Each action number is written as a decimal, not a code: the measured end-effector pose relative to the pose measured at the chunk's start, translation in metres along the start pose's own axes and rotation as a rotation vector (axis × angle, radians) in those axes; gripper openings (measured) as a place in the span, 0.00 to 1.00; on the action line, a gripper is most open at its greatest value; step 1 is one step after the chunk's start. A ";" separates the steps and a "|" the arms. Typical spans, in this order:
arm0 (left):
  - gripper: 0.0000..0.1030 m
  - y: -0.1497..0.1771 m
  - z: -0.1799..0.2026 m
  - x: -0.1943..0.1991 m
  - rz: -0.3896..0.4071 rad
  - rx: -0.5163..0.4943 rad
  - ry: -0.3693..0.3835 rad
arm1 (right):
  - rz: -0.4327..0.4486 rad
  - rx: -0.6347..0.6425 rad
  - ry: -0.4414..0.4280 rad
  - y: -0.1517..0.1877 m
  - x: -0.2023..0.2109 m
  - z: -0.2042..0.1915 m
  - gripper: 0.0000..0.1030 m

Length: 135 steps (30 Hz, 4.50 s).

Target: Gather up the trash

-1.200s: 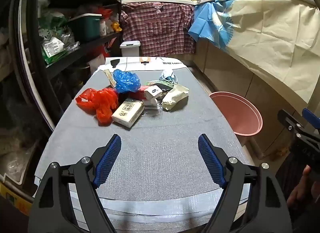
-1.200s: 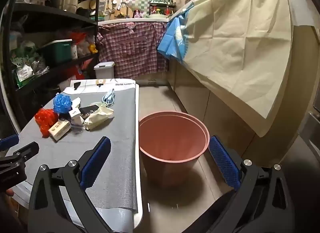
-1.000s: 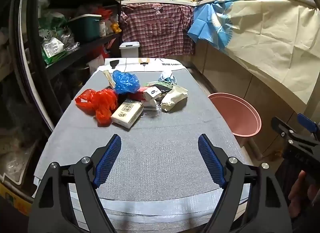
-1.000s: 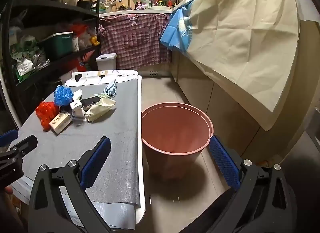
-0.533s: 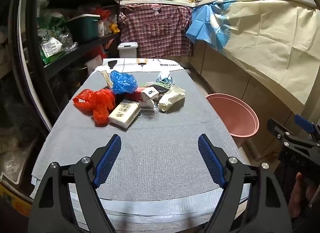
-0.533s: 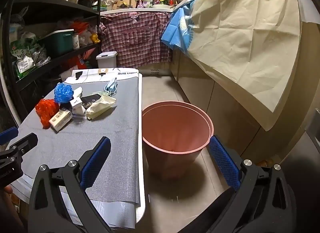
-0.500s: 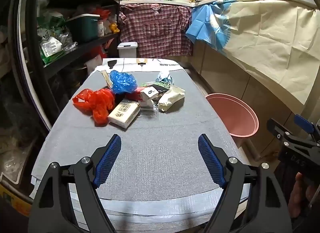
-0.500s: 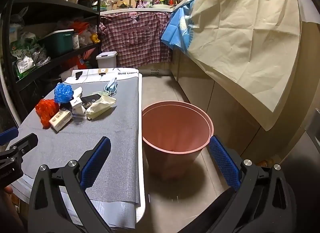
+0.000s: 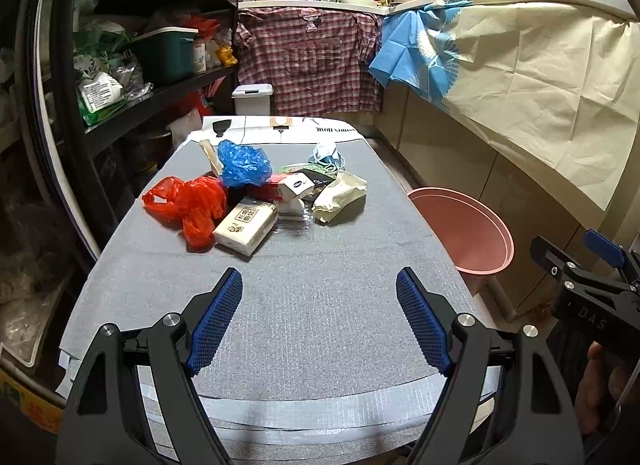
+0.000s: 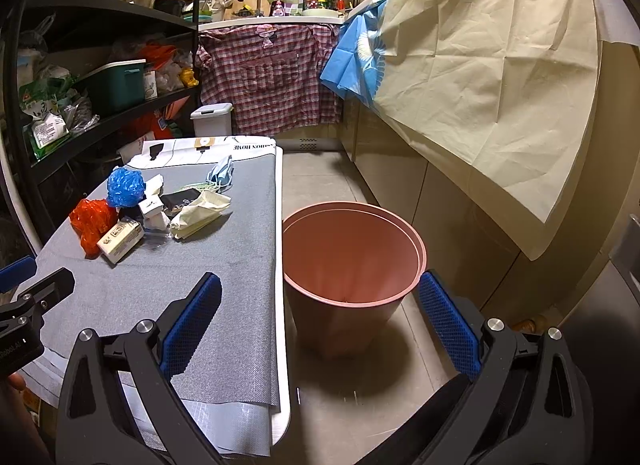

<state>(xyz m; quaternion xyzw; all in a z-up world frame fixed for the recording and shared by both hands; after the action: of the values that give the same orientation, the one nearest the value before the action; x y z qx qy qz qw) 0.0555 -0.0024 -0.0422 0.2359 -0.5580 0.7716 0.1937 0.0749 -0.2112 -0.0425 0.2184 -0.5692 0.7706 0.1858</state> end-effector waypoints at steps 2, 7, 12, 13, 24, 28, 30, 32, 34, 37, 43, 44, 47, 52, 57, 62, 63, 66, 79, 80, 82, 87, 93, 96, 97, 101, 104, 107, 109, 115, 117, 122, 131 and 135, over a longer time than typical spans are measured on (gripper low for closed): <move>0.75 0.000 0.000 0.000 0.000 0.000 -0.001 | -0.001 0.000 -0.001 0.000 0.000 0.000 0.94; 0.75 0.000 0.001 0.000 0.000 0.000 -0.002 | 0.000 0.000 -0.001 0.000 0.000 0.000 0.94; 0.75 0.000 0.001 0.000 0.001 0.000 -0.002 | 0.000 0.000 -0.001 0.000 0.000 0.000 0.94; 0.75 0.000 0.002 0.000 0.001 0.001 -0.003 | -0.001 0.000 -0.001 0.000 0.000 0.000 0.94; 0.75 0.001 0.002 0.000 0.002 0.001 -0.003 | 0.000 -0.001 0.000 0.001 0.000 0.000 0.94; 0.75 0.001 0.002 0.000 0.002 0.002 -0.004 | 0.000 0.000 0.000 0.000 0.000 0.000 0.94; 0.75 0.001 0.002 0.000 0.002 0.003 -0.003 | 0.001 0.001 0.000 0.000 0.000 0.000 0.94; 0.75 0.001 0.003 0.000 0.002 0.002 -0.004 | 0.000 0.000 -0.001 0.001 0.000 0.000 0.94; 0.75 0.001 0.002 0.000 0.001 0.003 -0.004 | 0.000 -0.001 -0.001 0.000 0.000 0.000 0.94; 0.75 0.001 0.003 0.000 0.001 0.003 -0.003 | 0.001 0.000 -0.001 0.000 0.000 -0.001 0.94; 0.70 0.001 0.008 0.001 0.000 0.009 -0.009 | 0.003 0.001 -0.004 -0.001 0.001 0.002 0.87; 0.70 0.000 0.011 0.001 0.007 0.003 -0.014 | 0.005 0.001 -0.006 -0.001 0.002 0.001 0.86; 0.64 0.000 0.012 0.002 0.003 0.018 -0.005 | 0.015 0.004 -0.008 -0.003 0.005 0.001 0.83; 0.55 -0.002 0.006 0.005 0.005 0.031 -0.010 | 0.056 -0.014 -0.042 -0.008 0.010 -0.003 0.67; 0.46 -0.007 -0.003 0.009 0.005 0.036 -0.016 | 0.061 -0.044 -0.097 -0.016 0.007 -0.009 0.58; 0.41 -0.026 -0.004 0.012 0.037 0.003 -0.008 | 0.053 -0.067 -0.164 -0.031 -0.002 -0.021 0.56; 0.40 -0.031 -0.005 0.011 0.041 -0.001 -0.008 | 0.056 -0.066 -0.169 -0.034 -0.004 -0.024 0.56; 0.37 -0.043 -0.010 0.008 0.043 0.007 -0.006 | 0.067 -0.069 -0.173 -0.046 -0.009 -0.030 0.56; 0.36 -0.096 -0.042 -0.043 0.029 -0.084 -0.034 | 0.048 -0.137 -0.285 -0.106 -0.073 -0.061 0.41; 0.36 -0.102 -0.046 -0.050 0.032 -0.093 -0.042 | 0.041 -0.146 -0.296 -0.108 -0.081 -0.065 0.41; 0.36 -0.111 -0.059 -0.063 0.035 -0.085 -0.059 | 0.024 -0.154 -0.314 -0.112 -0.096 -0.074 0.41; 0.36 -0.110 -0.095 -0.090 0.036 0.002 -0.092 | -0.047 -0.165 -0.356 -0.100 -0.137 -0.101 0.42; 0.37 -0.093 -0.122 -0.121 -0.017 0.058 -0.136 | -0.142 -0.232 -0.418 -0.074 -0.181 -0.120 0.49; 0.42 -0.095 -0.131 -0.131 -0.018 0.060 -0.153 | -0.166 -0.248 -0.436 -0.068 -0.197 -0.128 0.49; 0.45 -0.096 -0.133 -0.133 -0.016 0.069 -0.153 | -0.171 -0.247 -0.444 -0.067 -0.201 -0.131 0.49; 0.47 -0.096 -0.134 -0.146 -0.043 0.083 -0.125 | -0.190 -0.253 -0.474 -0.064 -0.212 -0.138 0.49; 0.47 -0.095 -0.127 -0.153 -0.053 0.041 -0.130 | -0.209 -0.258 -0.483 -0.062 -0.221 -0.141 0.49; 0.47 -0.093 -0.126 -0.159 -0.064 0.044 -0.137 | -0.219 -0.265 -0.485 -0.061 -0.224 -0.142 0.49; 0.47 -0.093 -0.127 -0.161 -0.071 0.042 -0.148 | -0.219 -0.258 -0.483 -0.061 -0.224 -0.143 0.43; 0.33 -0.092 -0.128 -0.162 -0.082 0.050 -0.142 | -0.206 -0.257 -0.480 -0.063 -0.219 -0.140 0.19; 0.27 -0.091 -0.129 -0.161 -0.086 0.048 -0.146 | -0.201 -0.249 -0.475 -0.066 -0.215 -0.138 0.14; 0.21 -0.095 -0.129 -0.152 -0.082 0.049 -0.158 | -0.175 -0.237 -0.464 -0.072 -0.202 -0.129 0.10; 0.19 -0.110 -0.124 -0.116 -0.028 0.051 -0.162 | -0.097 -0.195 -0.433 -0.085 -0.163 -0.105 0.09; 0.19 -0.115 -0.120 -0.100 -0.004 0.058 -0.155 | -0.084 -0.178 -0.414 -0.088 -0.143 -0.092 0.09</move>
<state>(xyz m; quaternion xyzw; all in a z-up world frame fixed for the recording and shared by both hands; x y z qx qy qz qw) 0.1834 0.1434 -0.0435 0.3016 -0.5482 0.7666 0.1443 0.2300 -0.1036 -0.0740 0.3782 -0.6512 0.6478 0.1153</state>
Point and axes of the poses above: each gripper's, at about its wrist camera, not at the fingertips, and x roughly against the way its jaws point, z to its right, y to its underside, the point moved 7 cm from there along -x, roughly the way its jaws point, and after that the axes turned 15 degrees about x, right-handed, at the moved point
